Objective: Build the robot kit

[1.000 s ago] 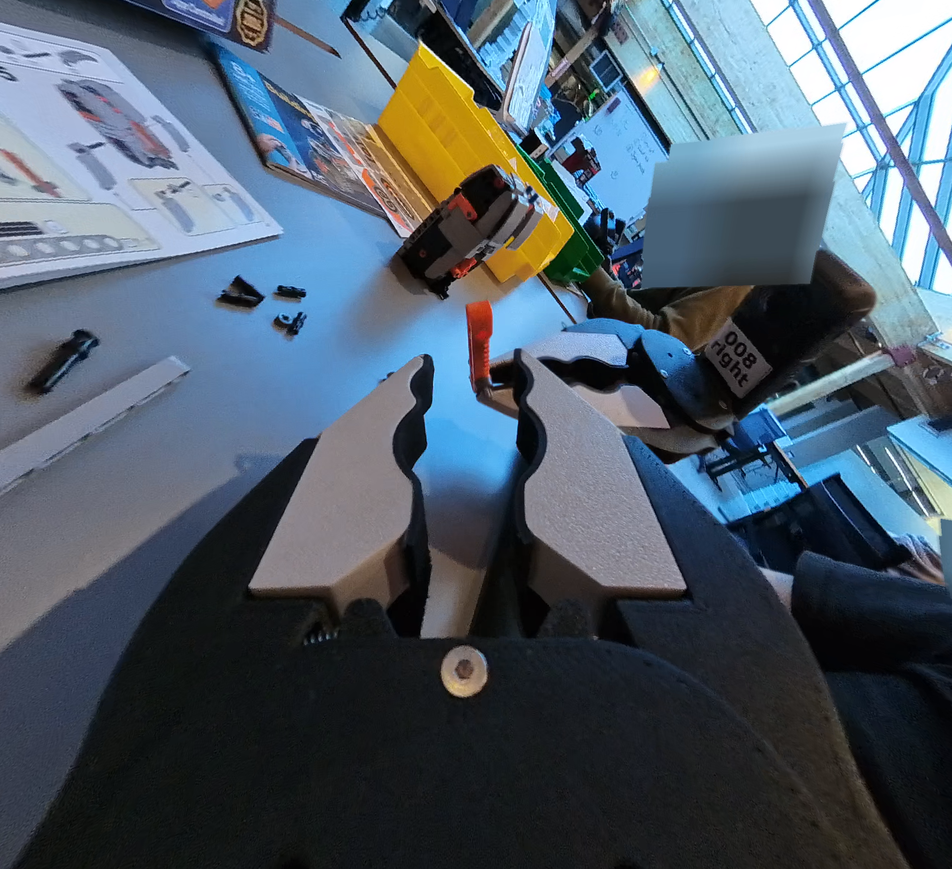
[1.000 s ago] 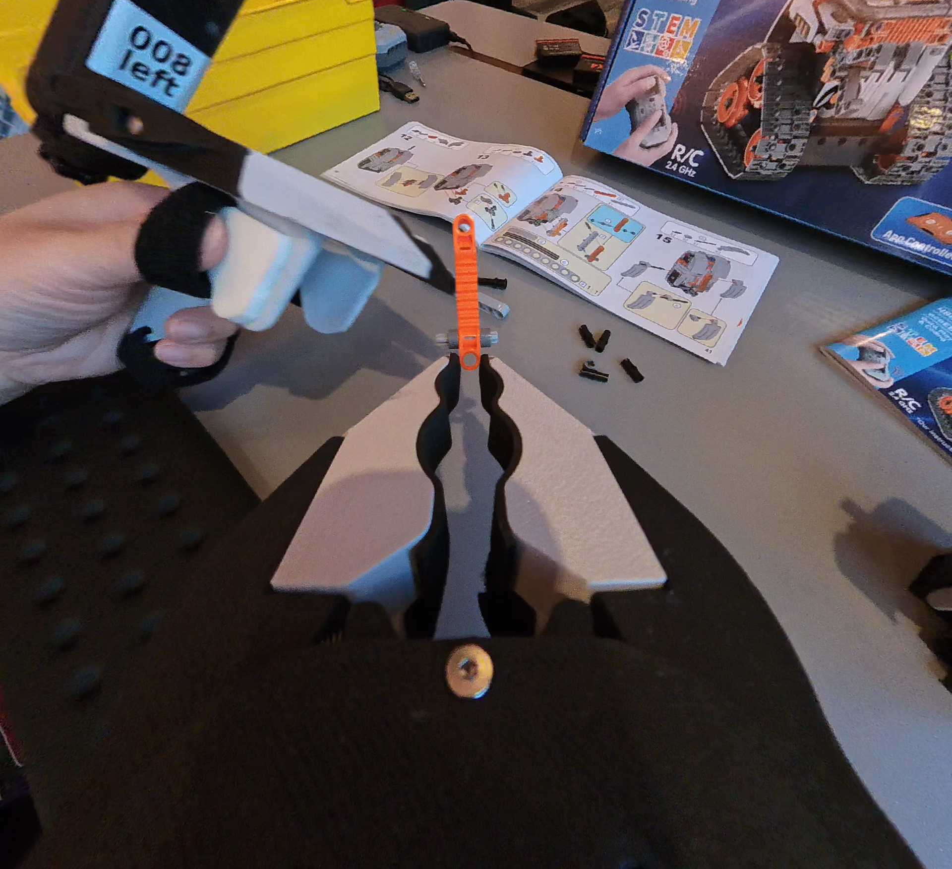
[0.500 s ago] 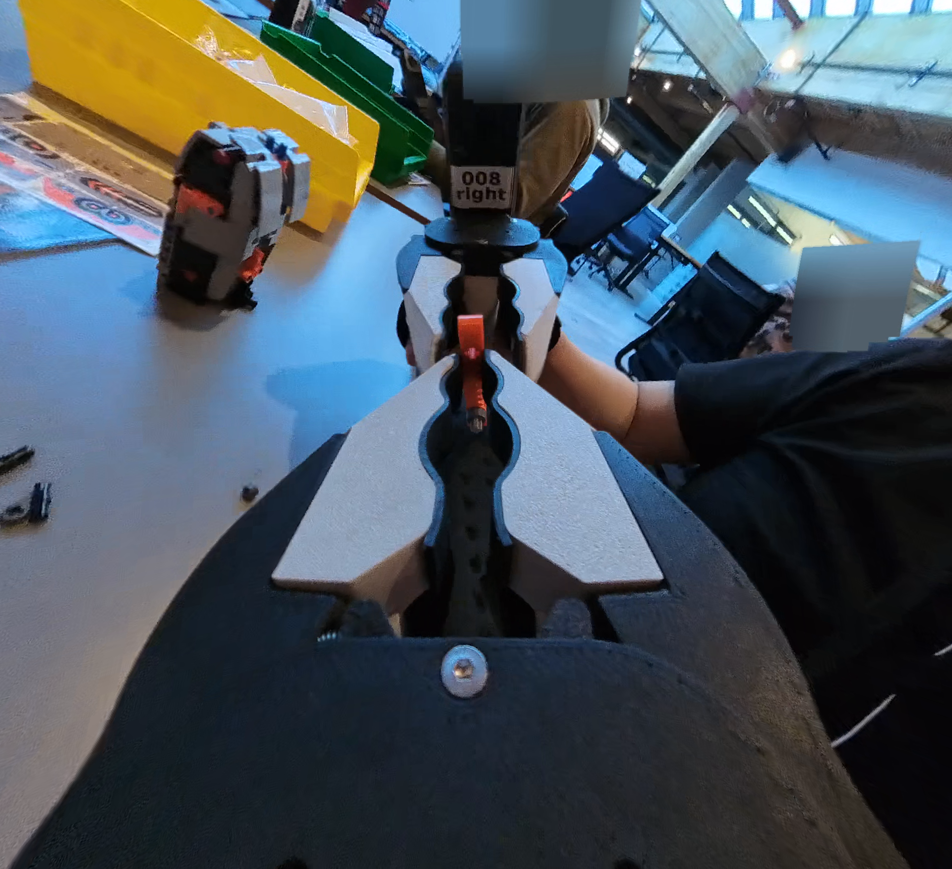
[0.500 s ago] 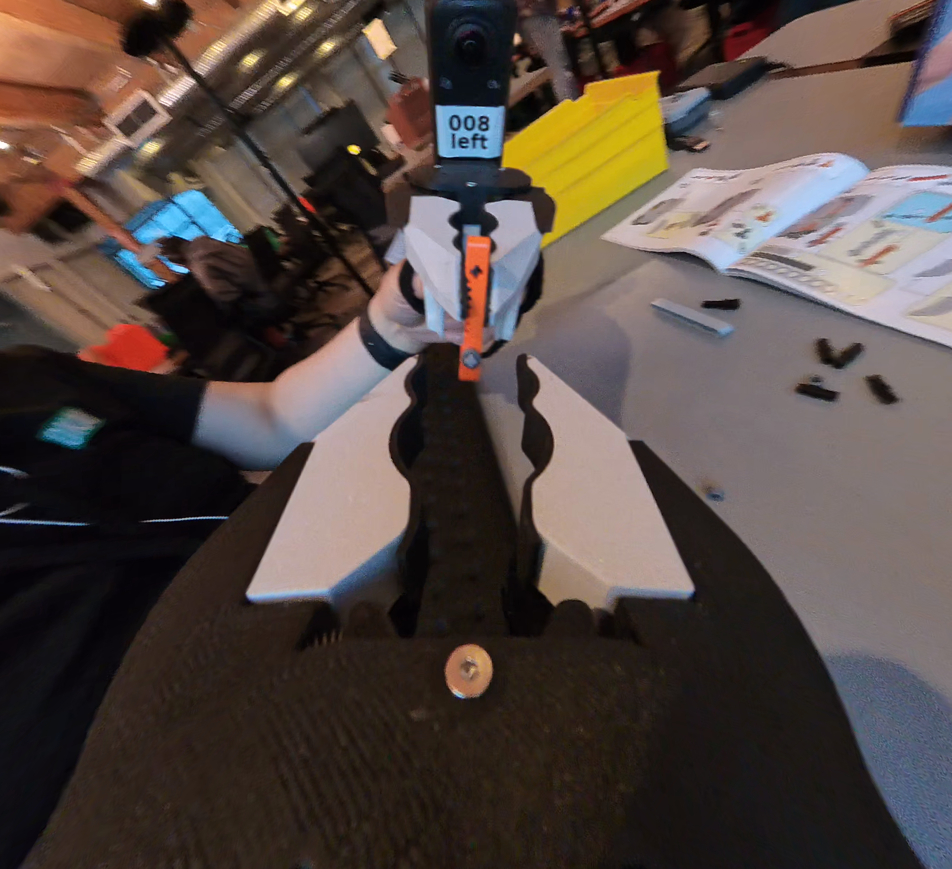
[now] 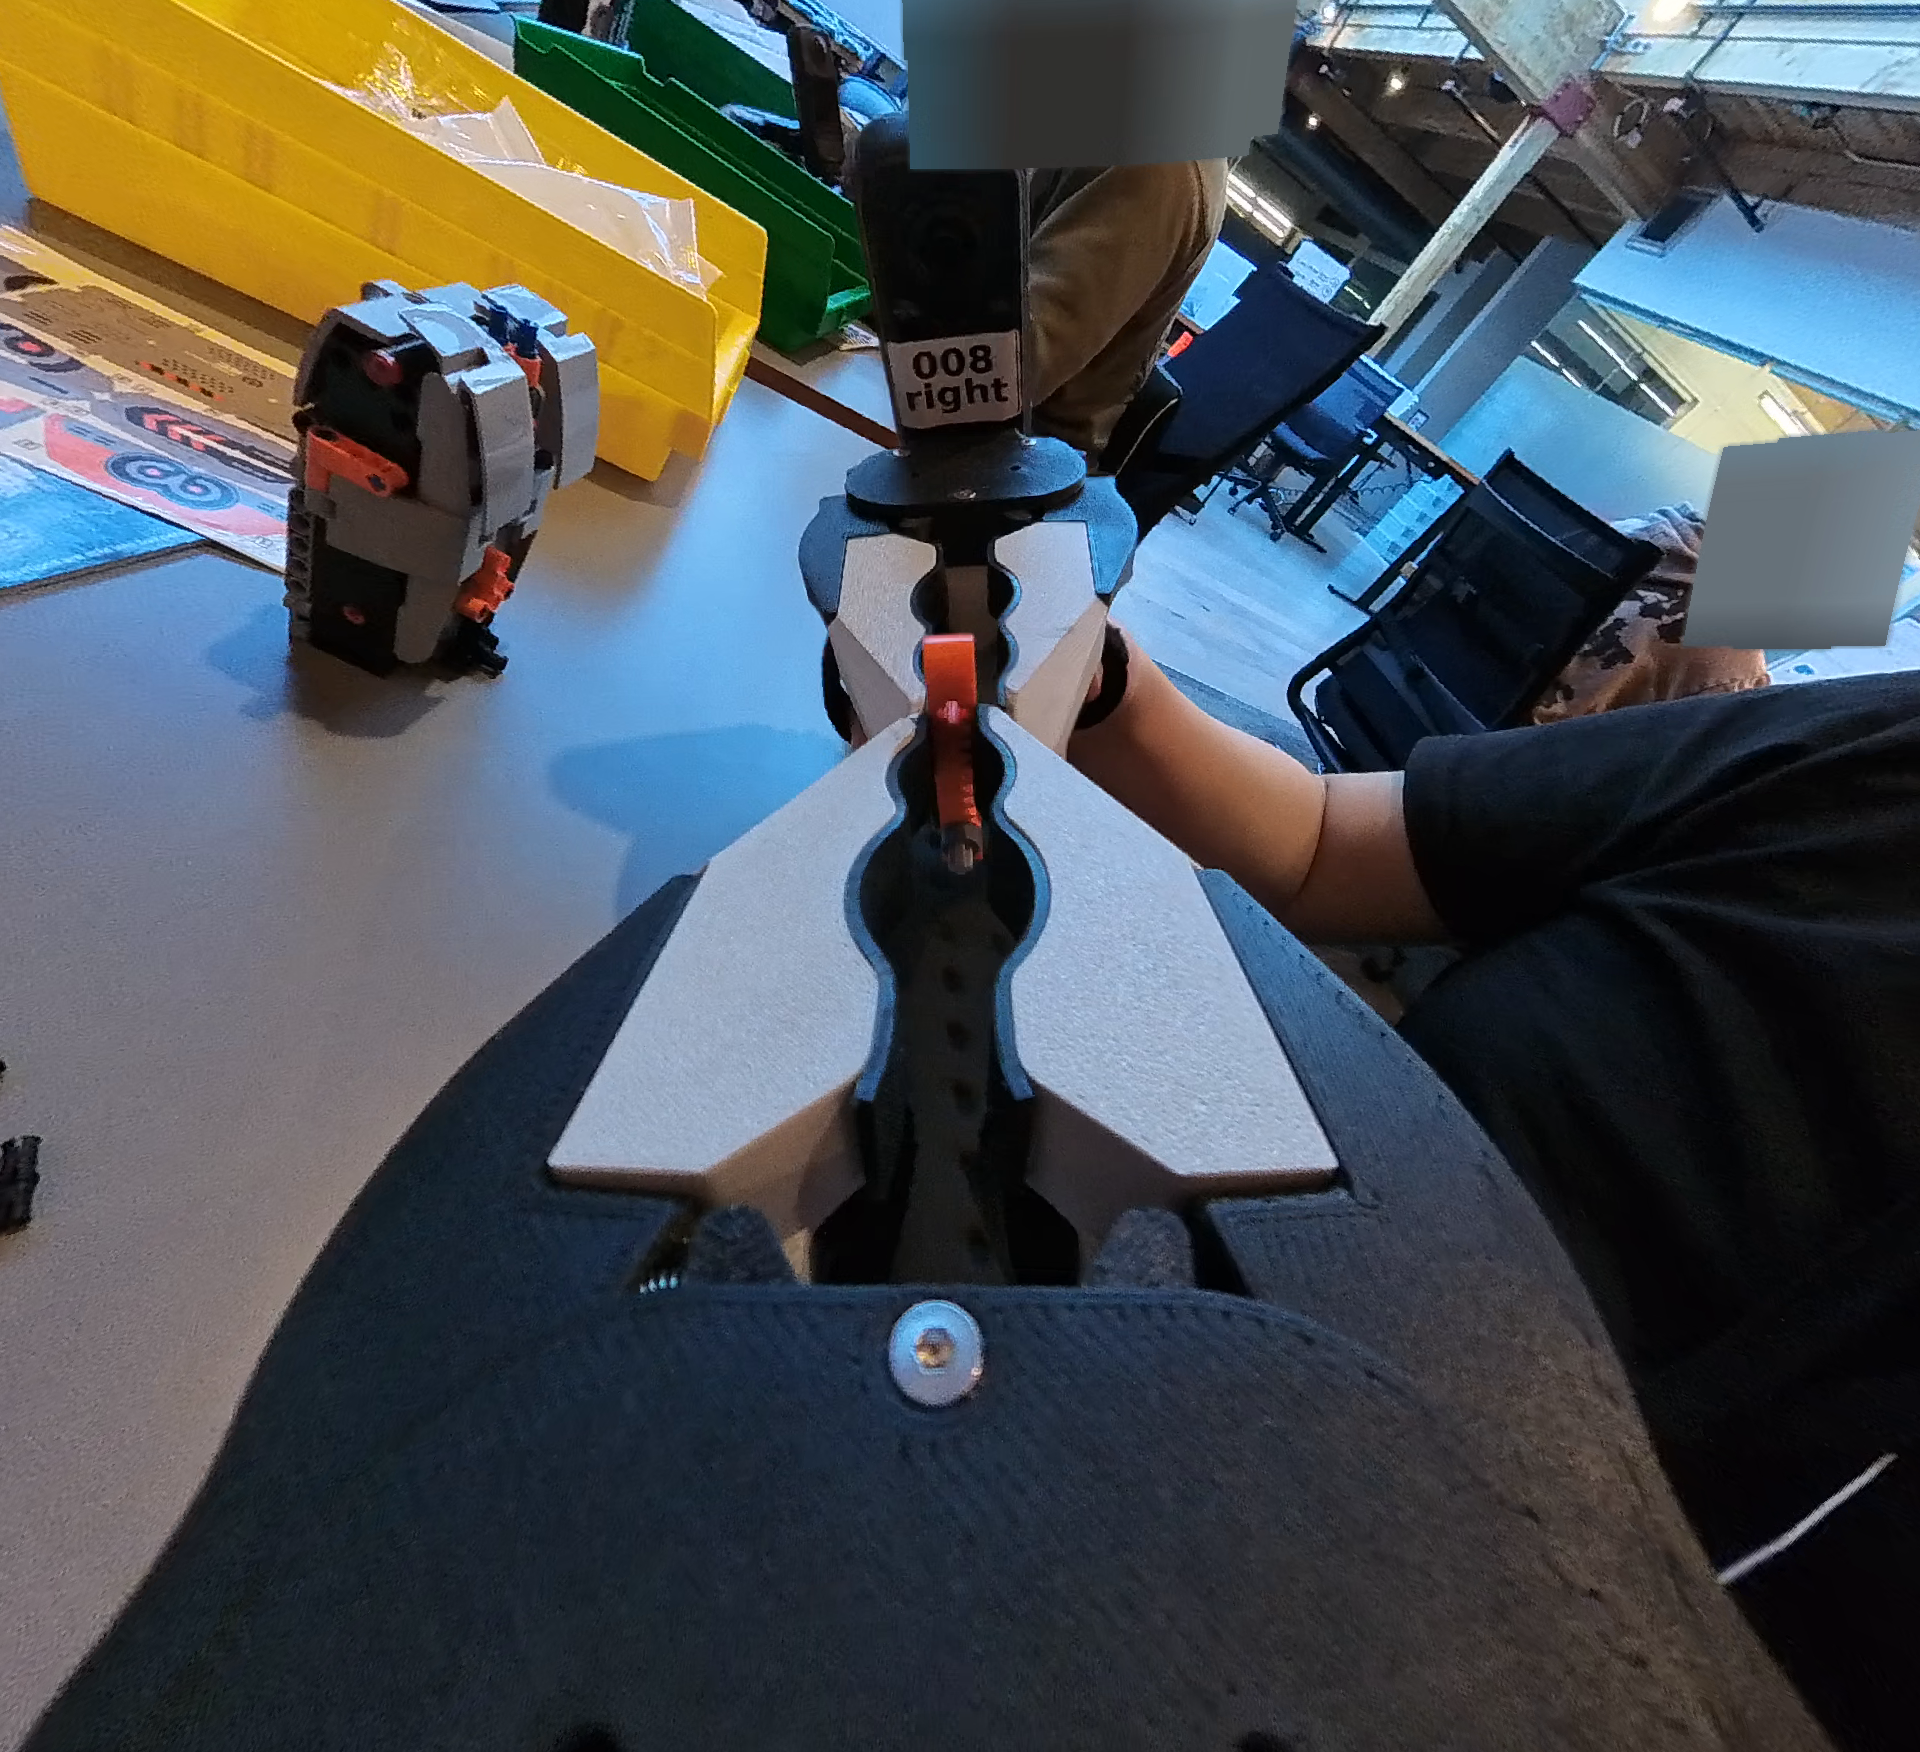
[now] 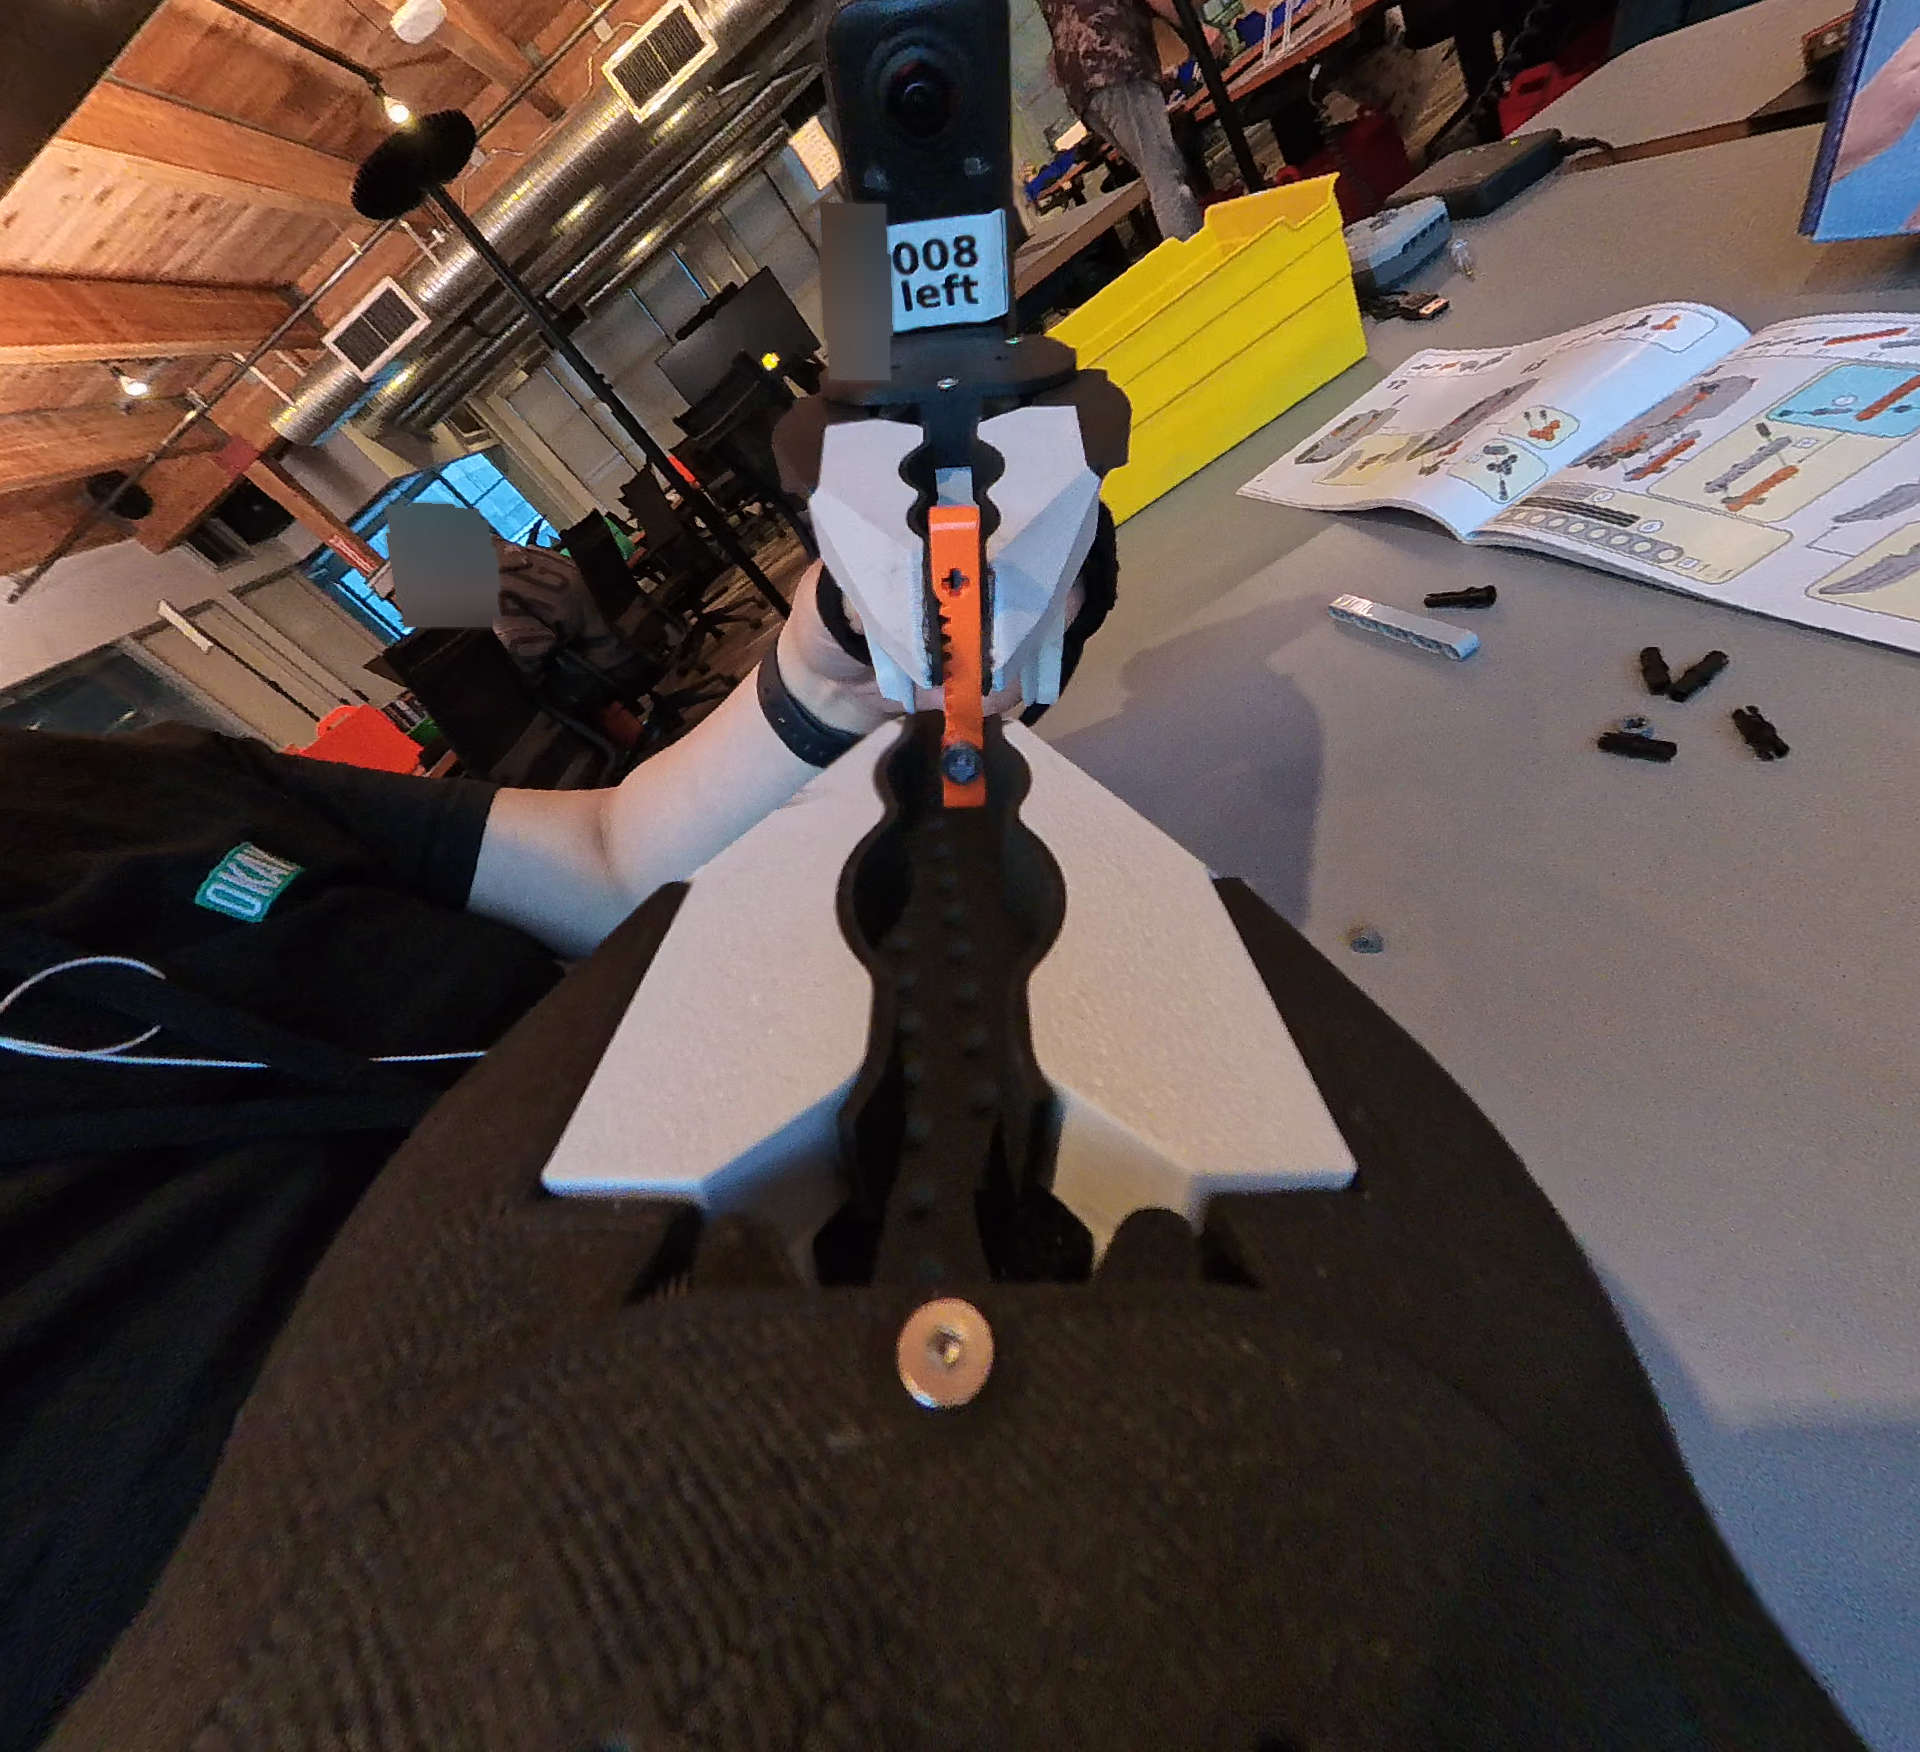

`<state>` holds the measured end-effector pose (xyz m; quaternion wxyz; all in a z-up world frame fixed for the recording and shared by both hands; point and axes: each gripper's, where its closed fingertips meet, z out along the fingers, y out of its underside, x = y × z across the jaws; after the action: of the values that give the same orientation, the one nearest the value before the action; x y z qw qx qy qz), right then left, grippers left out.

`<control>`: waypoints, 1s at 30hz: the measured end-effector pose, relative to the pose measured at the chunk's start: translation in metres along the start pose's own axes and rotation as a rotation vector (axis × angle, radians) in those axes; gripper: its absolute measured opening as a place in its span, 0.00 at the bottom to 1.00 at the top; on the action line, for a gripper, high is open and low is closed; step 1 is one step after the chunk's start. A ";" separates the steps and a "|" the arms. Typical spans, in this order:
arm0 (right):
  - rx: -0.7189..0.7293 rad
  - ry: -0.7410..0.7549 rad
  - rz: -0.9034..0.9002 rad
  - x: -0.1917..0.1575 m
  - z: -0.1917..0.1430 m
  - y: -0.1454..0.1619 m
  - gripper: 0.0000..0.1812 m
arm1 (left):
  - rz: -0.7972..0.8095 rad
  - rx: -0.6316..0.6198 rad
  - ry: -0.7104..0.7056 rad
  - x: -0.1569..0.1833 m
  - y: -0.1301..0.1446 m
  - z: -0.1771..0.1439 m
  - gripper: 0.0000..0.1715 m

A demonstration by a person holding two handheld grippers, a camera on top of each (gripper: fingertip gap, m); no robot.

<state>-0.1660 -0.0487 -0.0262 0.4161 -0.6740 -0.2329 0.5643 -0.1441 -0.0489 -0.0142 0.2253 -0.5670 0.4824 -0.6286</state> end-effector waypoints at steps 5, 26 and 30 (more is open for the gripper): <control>-0.029 0.002 0.010 0.003 0.002 0.003 0.03 | -0.005 -0.001 -0.005 -0.001 0.001 0.000 0.01; 0.239 0.091 -0.070 0.024 -0.042 -0.005 0.03 | 0.677 -0.886 -0.184 -0.085 0.125 -0.031 0.13; 0.211 0.073 -0.042 0.026 -0.039 -0.002 0.03 | 0.708 -0.931 -0.138 -0.087 0.126 -0.029 0.11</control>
<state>-0.1222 -0.0391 -0.0383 0.5047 -0.6415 -0.1707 0.5520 -0.1821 -0.0214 -0.1629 0.1799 -0.4501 0.8518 -0.1989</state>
